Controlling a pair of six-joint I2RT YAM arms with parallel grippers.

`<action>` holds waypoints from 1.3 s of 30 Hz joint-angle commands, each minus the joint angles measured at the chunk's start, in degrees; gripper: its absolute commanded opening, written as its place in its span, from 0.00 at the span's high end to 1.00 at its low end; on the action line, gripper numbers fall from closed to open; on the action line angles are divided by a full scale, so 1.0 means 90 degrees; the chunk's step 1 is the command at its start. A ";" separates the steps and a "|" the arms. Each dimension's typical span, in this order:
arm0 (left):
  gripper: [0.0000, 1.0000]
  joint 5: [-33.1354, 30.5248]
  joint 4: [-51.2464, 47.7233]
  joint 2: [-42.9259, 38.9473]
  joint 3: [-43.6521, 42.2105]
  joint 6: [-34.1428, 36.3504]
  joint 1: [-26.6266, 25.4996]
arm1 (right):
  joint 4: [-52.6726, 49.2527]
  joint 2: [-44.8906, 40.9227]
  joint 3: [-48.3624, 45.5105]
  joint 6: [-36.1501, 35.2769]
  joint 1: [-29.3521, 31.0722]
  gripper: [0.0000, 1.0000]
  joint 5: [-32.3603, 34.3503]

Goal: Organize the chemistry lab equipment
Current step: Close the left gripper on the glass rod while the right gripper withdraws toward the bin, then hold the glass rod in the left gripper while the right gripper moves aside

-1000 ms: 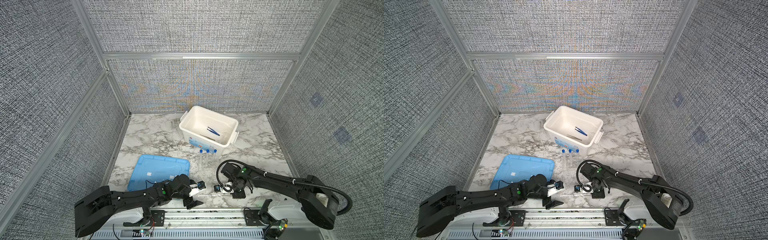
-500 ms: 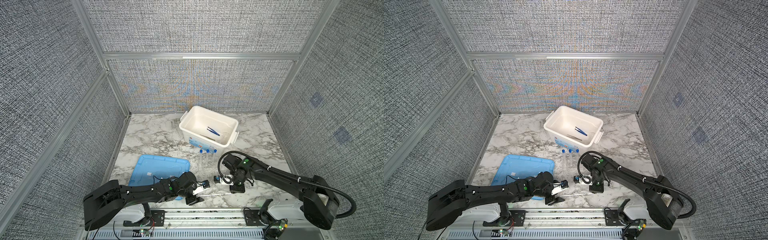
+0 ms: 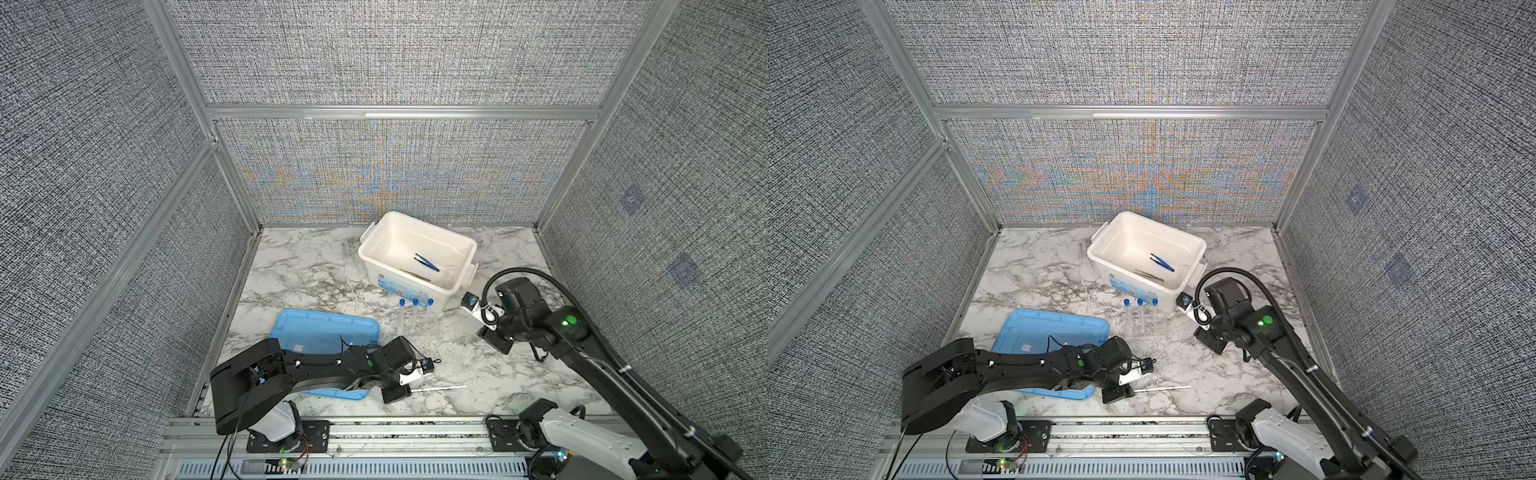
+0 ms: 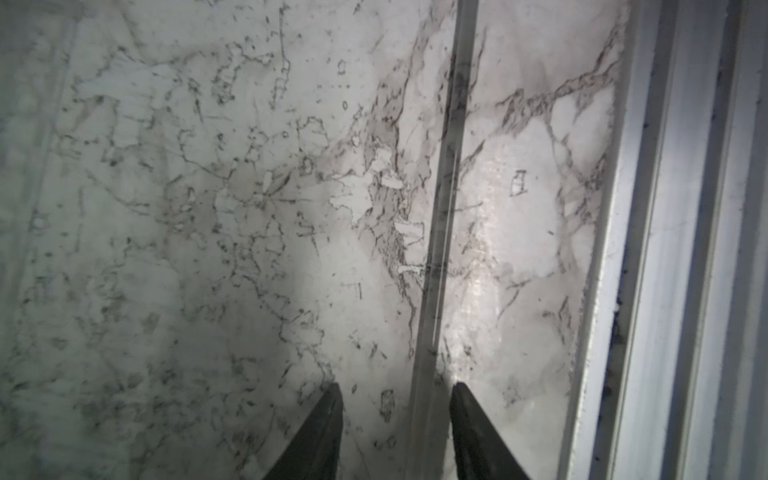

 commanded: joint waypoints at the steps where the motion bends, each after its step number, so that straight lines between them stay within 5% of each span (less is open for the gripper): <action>1: 0.63 -0.0058 -0.0818 0.0254 0.0446 0.0101 -0.0016 | 0.1252 -0.0553 -0.0295 0.0524 -0.0164 0.52 0.0217; 19: 0.66 -0.1062 -0.3659 0.2136 0.2887 -0.0144 -0.0494 | 0.1969 -0.1352 -0.0231 0.0584 -0.0677 0.53 -0.0273; 32: 0.66 -0.1907 -0.4162 0.2226 0.3167 -0.0053 -0.0492 | 0.2074 -0.1561 -0.0320 0.0580 -0.0711 0.54 -0.0518; 39: 0.79 -0.1589 -0.4221 0.2423 0.3182 -0.0010 -0.0490 | 0.2341 -0.1703 -0.0393 0.0636 -0.0719 0.54 -0.0370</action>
